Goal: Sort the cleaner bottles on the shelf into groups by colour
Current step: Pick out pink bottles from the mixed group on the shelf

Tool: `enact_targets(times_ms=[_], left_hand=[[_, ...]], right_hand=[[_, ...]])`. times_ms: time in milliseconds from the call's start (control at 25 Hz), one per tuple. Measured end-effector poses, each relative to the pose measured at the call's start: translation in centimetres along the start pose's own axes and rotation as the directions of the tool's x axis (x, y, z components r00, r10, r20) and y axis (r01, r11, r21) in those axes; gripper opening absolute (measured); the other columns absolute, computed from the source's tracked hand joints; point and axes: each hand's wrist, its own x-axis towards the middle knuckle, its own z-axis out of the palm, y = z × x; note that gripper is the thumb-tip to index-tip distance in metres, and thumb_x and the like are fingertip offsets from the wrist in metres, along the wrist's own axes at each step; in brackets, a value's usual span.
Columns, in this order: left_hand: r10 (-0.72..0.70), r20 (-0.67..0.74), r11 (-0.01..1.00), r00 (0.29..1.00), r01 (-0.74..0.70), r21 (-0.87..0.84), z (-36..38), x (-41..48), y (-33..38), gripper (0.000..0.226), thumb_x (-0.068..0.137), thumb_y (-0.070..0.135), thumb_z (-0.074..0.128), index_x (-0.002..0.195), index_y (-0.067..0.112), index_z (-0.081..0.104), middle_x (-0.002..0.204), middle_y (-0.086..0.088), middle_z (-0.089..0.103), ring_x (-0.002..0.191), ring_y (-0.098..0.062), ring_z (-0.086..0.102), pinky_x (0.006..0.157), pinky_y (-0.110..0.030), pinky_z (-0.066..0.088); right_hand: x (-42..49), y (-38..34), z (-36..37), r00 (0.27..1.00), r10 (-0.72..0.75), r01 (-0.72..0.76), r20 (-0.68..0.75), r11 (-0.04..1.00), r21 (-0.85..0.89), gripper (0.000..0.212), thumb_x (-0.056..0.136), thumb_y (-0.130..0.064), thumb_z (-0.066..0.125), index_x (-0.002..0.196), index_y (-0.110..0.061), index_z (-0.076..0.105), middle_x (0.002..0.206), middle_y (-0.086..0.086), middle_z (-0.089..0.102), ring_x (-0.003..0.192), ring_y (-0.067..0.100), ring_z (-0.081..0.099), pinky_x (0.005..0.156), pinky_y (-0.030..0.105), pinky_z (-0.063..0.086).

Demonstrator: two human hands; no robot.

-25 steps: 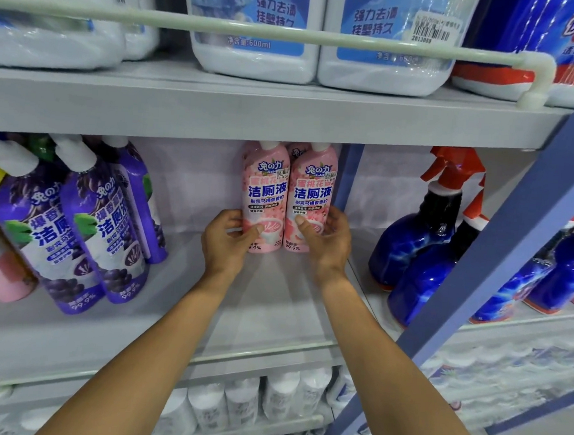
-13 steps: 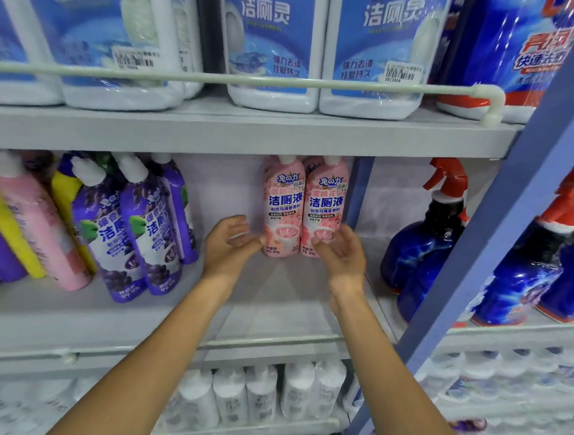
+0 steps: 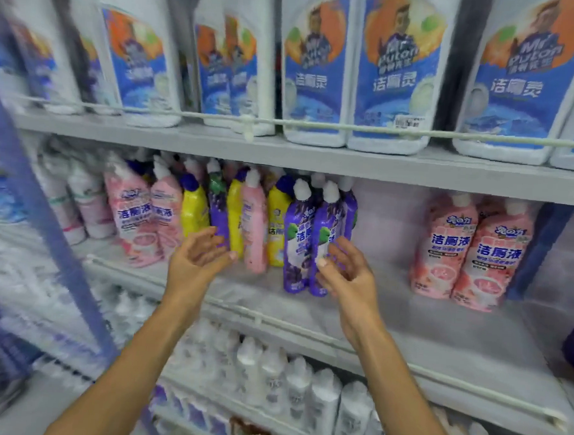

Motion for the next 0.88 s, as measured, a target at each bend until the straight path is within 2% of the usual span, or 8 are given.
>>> enact_targets(times_ms=[120,280,360,440,600,720,840,880], left_hand=[[0.002,-0.108,1.000,0.994,-0.002,0.000,-7.0,2.4,0.6,0.057,0.076,-0.002,0.084,0.127,0.014,0.063,0.122,-0.010,0.070,0.102,-0.014,0.069,0.096,-0.048,0.055],[-0.005,-0.187,1.000,0.982,0.003,-0.011,-13.5,5.8,1.4,0.048,0.083,0.004,0.080,0.126,0.018,0.062,0.123,-0.007,0.070,0.114,-0.024,0.068,0.094,-0.048,0.057],[-0.007,-0.231,1.000,0.973,0.002,-0.020,-16.8,8.0,2.0,0.050,0.084,0.007,0.080,0.129,0.015,0.061,0.125,-0.008,0.068,0.117,-0.028,0.066,0.095,-0.050,0.056],[-0.001,-0.253,1.000,0.967,0.001,-0.001,-19.4,10.4,2.3,0.051,0.083,0.010,0.082,0.129,0.015,0.060,0.126,-0.008,0.068,0.115,-0.027,0.067,0.096,-0.051,0.056],[-0.011,-0.230,1.000,0.973,0.011,0.000,-21.8,14.6,2.0,0.051,0.083,0.007,0.081,0.129,0.015,0.060,0.126,-0.007,0.066,0.112,-0.022,0.067,0.096,-0.047,0.057],[0.008,-0.159,1.000,0.987,-0.005,0.024,-21.4,17.3,1.8,0.046,0.082,0.006,0.081,0.124,0.014,0.062,0.122,-0.005,0.068,0.109,-0.020,0.068,0.092,-0.038,0.057],[0.046,-0.101,0.996,0.994,-0.039,0.075,-20.4,19.8,2.0,0.045,0.078,0.004,0.083,0.118,0.011,0.064,0.114,-0.002,0.070,0.106,-0.018,0.068,0.088,-0.030,0.057],[0.052,-0.077,0.994,0.996,-0.044,0.105,-20.1,20.3,2.0,0.045,0.078,0.003,0.083,0.118,0.010,0.064,0.110,0.000,0.070,0.103,-0.016,0.067,0.085,-0.024,0.056]], right_hand=[[0.5,0.6,5.0,0.997,0.008,-0.005,0.079,0.999,-0.040,0.058,0.087,-0.013,0.079,0.139,-0.025,0.057,0.135,-0.002,0.064,0.122,0.015,0.065,0.102,0.044,0.055],[1.8,1.2,11.1,0.991,-0.001,0.013,0.133,0.996,-0.084,0.062,0.081,-0.023,0.085,0.137,-0.027,0.058,0.134,-0.004,0.065,0.121,0.014,0.065,0.101,0.044,0.056],[2.8,1.5,14.3,0.993,-0.005,0.015,0.120,0.997,-0.082,0.052,0.083,-0.020,0.084,0.128,-0.033,0.062,0.132,-0.004,0.066,0.119,0.012,0.066,0.099,0.041,0.056],[3.7,2.0,17.5,0.994,-0.003,0.013,0.111,0.996,-0.089,0.049,0.086,-0.014,0.081,0.129,-0.028,0.062,0.133,-0.001,0.066,0.115,0.010,0.067,0.098,0.038,0.057],[5.3,3.0,25.7,0.992,-0.018,0.035,0.125,0.991,-0.130,0.047,0.087,-0.013,0.079,0.130,-0.021,0.060,0.130,-0.001,0.066,0.106,0.006,0.068,0.096,0.036,0.058],[7.2,3.1,31.9,0.988,-0.122,0.134,0.098,0.982,-0.134,0.040,0.086,-0.008,0.080,0.120,-0.023,0.063,0.117,-0.003,0.070,0.109,0.014,0.068,0.098,0.034,0.056],[9.3,2.9,36.0,0.978,-0.199,0.206,0.057,0.961,-0.185,0.036,0.085,-0.003,0.080,0.114,-0.016,0.064,0.106,-0.011,0.069,0.096,-0.005,0.068,0.087,0.018,0.056],[9.9,3.2,37.0,0.970,-0.239,0.245,0.054,0.945,-0.216,0.037,0.083,-0.006,0.082,0.113,-0.019,0.065,0.106,-0.014,0.069,0.094,-0.008,0.068,0.087,0.018,0.055]])
